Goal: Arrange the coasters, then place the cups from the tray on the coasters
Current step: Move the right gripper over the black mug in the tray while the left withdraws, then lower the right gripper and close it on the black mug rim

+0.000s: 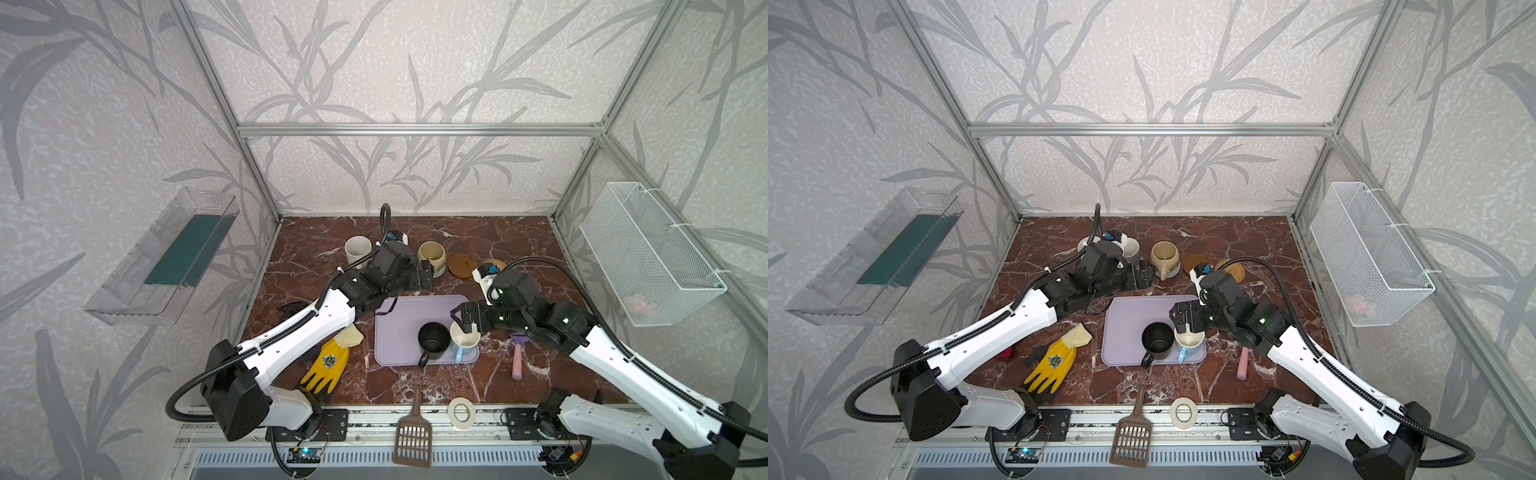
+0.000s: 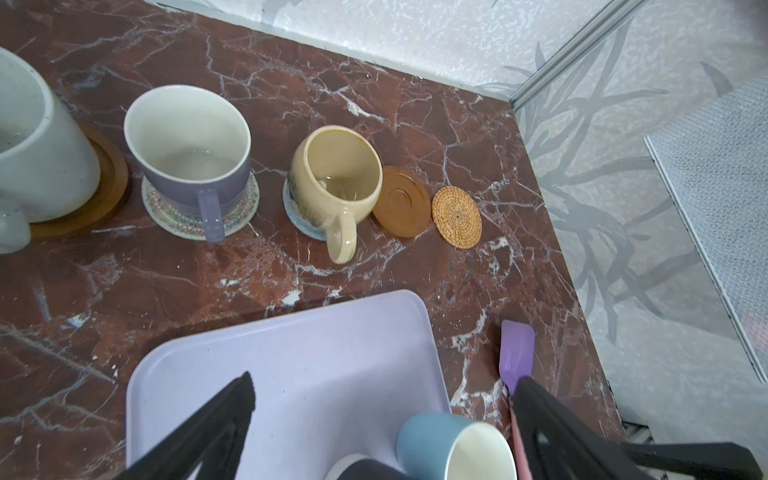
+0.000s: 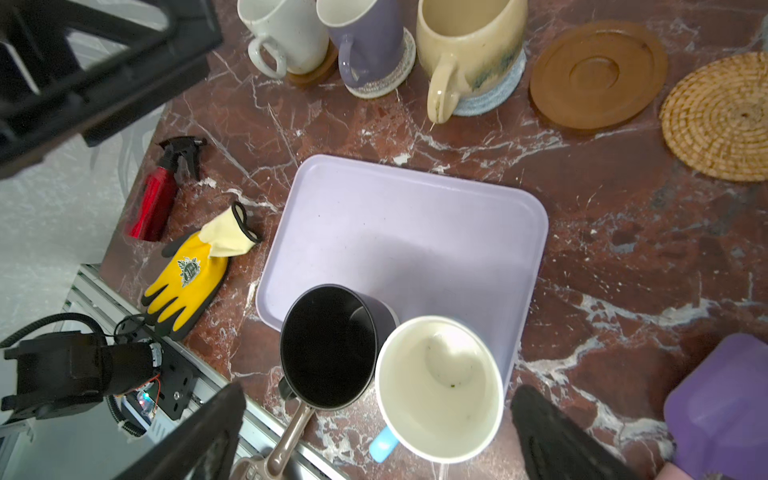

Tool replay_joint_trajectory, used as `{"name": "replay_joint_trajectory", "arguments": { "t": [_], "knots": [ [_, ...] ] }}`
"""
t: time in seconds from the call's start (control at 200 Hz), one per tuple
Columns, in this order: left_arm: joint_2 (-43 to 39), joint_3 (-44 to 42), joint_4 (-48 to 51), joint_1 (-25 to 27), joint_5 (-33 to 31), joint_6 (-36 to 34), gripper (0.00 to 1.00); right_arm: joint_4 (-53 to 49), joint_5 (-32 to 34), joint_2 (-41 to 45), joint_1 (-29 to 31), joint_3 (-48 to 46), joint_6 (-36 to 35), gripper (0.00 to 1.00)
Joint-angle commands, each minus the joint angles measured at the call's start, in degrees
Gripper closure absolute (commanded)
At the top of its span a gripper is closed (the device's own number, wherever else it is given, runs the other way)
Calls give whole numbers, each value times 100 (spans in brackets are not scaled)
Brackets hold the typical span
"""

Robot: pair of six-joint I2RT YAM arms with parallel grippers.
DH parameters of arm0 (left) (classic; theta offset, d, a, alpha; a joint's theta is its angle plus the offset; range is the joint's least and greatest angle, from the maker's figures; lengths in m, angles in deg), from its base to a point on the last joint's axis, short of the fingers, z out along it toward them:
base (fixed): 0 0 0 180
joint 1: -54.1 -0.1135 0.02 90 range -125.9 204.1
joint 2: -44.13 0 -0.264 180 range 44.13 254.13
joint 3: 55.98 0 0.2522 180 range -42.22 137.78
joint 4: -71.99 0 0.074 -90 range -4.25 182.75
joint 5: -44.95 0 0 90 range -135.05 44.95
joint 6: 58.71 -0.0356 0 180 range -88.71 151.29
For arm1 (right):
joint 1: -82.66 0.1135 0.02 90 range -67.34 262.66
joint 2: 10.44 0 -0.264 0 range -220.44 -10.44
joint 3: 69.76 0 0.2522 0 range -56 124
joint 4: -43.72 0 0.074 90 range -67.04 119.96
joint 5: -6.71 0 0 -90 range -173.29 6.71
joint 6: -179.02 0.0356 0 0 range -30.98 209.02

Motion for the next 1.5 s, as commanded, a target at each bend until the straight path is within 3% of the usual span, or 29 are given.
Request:
{"name": "replay_joint_trajectory", "arguments": {
  "t": [0.0,0.26,0.59,0.73,0.92,1.06,1.495],
  "knots": [
    [-439,-283,429,-56,503,-34,1,-429,494,65,495,223,362,1],
    [-1229,-716,954,-83,821,139,1,18,1027,-166,1909,-73,1102,5],
    [-2038,-1404,1333,-88,919,471,1,594,1374,-637,2826,-546,1798,18],
    [-2159,-1634,1263,-93,1024,637,1,828,1388,-834,2990,-645,1918,24],
    [-2173,-1919,1158,-93,923,852,1,825,1464,-1299,3015,-579,2034,25],
    [-2122,-2187,850,-92,1112,1011,1,823,1514,-1631,3013,-516,2087,18],
    [-2199,-2662,730,-93,833,1207,1,873,1847,-2317,2945,-315,2118,9]
  ]
}}
